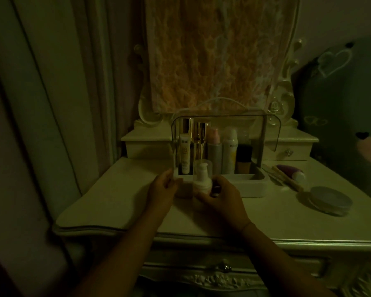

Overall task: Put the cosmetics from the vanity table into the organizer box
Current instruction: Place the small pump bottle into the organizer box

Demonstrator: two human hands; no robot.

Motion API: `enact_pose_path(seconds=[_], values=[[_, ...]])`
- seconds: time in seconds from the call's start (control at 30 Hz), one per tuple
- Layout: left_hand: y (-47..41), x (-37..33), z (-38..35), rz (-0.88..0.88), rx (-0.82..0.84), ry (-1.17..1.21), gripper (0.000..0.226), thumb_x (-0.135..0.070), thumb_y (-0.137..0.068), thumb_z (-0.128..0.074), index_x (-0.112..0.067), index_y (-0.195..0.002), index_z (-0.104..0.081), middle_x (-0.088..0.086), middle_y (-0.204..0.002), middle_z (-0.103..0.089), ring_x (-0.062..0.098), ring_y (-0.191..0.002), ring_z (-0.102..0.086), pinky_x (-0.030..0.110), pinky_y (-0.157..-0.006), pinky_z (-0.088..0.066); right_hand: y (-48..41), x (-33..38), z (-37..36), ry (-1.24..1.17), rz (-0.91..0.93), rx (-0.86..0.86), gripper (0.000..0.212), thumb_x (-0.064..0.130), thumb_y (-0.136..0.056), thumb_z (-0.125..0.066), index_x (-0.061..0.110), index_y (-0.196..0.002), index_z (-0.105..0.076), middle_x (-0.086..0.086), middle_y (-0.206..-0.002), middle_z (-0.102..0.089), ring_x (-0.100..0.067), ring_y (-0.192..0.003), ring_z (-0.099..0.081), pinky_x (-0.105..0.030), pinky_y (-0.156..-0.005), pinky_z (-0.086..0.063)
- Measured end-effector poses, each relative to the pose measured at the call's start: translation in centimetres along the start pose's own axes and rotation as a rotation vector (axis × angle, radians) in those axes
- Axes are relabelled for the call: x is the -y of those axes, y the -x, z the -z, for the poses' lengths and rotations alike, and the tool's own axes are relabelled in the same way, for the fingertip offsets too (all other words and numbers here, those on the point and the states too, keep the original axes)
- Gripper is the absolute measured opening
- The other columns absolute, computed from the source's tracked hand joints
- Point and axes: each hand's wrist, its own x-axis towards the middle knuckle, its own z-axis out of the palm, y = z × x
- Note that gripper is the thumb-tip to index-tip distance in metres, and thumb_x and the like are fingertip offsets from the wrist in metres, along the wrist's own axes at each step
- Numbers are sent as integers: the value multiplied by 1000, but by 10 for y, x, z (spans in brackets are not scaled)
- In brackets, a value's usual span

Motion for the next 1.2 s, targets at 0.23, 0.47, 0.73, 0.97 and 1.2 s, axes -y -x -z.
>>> enact_pose_path(seconds=[0.23,0.47,0.73,0.97,1.2], values=[[-1,1,0,23,49,-22,45,-18,-86,-59,-10,-130,-49,12,-127,-58,22,-113,-55,35,-92,-47,-42,31,15,-198,16,-2,30,26,-78,-68,22,-106,-59,13,-93,-65,4,-84,-64,-13,-68,-54],[1,2,1,20,60,30,50,-16,-86,-60,-10,-133,-43,9,-129,-55,10,-106,-51,24,-84,-41,-64,22,-6,-195,-51,30,38,18,-80,-69,10,-116,-58,-5,-110,-66,-7,-89,-62,-17,-73,-51],[-2,5,0,6,52,-5,46,-15,-86,-59,-12,-131,-46,9,-127,-56,13,-106,-53,24,-80,-42,-73,19,-19,-127,-62,38,37,20,-81,-68,8,-114,-59,-10,-110,-66,-18,-97,-63,-23,-75,-52],[-5,9,-1,-19,48,-27,43,-15,-86,-59,-14,-128,-50,8,-123,-59,14,-101,-55,24,-76,-44,-72,13,-28,4,-82,74,36,20,-79,-70,5,-110,-59,-13,-107,-66,-24,-96,-63,-40,-86,-54],[-4,6,-2,-27,45,-9,42,-13,-85,-60,-13,-126,-52,-3,-104,-55,8,-93,-53,14,-66,-43,-75,10,-28,115,-99,155,39,25,-72,-77,4,-101,-62,-11,-94,-65,-19,-84,-59,-35,-76,-52]])
